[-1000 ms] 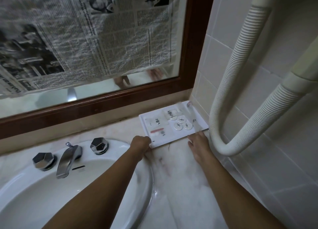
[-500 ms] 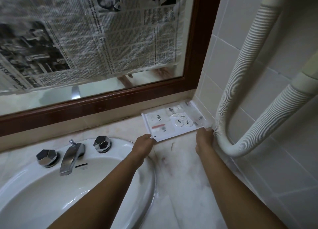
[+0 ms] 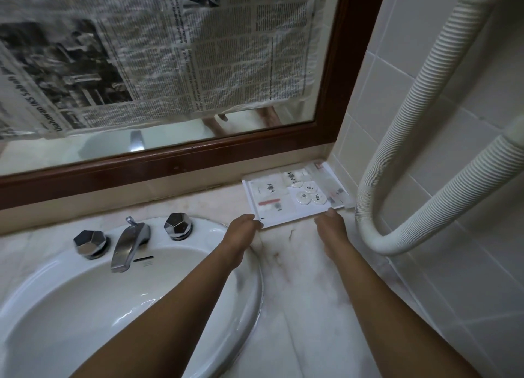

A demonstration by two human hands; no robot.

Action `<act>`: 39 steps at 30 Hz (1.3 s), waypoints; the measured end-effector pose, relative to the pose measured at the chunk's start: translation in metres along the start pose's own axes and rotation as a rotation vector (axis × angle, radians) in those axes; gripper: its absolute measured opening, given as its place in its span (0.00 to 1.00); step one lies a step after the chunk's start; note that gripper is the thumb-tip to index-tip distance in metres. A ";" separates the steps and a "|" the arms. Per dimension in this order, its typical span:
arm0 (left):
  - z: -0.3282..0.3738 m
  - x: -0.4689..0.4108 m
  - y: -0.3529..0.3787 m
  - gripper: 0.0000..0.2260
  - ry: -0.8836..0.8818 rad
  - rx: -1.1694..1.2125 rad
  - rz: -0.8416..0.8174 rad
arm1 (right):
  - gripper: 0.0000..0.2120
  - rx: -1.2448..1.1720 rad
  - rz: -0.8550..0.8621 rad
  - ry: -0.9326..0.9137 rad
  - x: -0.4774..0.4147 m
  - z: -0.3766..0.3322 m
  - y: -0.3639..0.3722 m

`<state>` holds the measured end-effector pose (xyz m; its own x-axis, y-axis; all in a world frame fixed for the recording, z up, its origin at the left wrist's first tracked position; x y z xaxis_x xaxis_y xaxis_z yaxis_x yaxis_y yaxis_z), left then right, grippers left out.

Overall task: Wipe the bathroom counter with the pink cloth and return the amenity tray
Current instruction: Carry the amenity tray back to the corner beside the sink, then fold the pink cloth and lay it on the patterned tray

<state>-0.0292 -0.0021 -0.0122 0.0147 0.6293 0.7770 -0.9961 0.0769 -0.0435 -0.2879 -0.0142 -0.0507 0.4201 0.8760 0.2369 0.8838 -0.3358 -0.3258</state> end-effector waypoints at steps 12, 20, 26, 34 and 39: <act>-0.044 0.101 -0.138 0.10 0.115 0.146 0.082 | 0.13 -0.236 -0.143 -0.050 0.119 -0.024 0.011; -0.165 0.201 -0.286 0.10 0.086 0.345 0.292 | 0.11 -0.170 -0.422 -0.148 0.241 -0.062 0.105; -0.271 0.279 -0.384 0.10 0.072 0.488 0.445 | 0.10 -0.038 -0.702 -0.236 0.350 -0.076 0.218; -0.419 0.352 -0.528 0.08 -0.017 0.493 0.662 | 0.12 0.174 -0.971 -0.436 0.515 -0.087 0.378; -0.486 0.375 -0.615 0.08 -0.092 0.375 0.809 | 0.13 0.298 -1.104 -0.576 0.611 -0.091 0.481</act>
<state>0.6311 0.5626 0.0004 -0.6953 0.3156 0.6458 -0.6618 -0.6315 -0.4040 0.4123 0.3282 0.0207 -0.7187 0.6870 0.1071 0.5939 0.6866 -0.4194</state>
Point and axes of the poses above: each hand's wrist, its own x-axis away from the middle knuckle, its own y-axis out of the palm, z = x × y, the point moved 7 cm from there along -x, towards the middle knuckle, and after that the axes turned 15 degrees about -y, right-handed, at the moved point
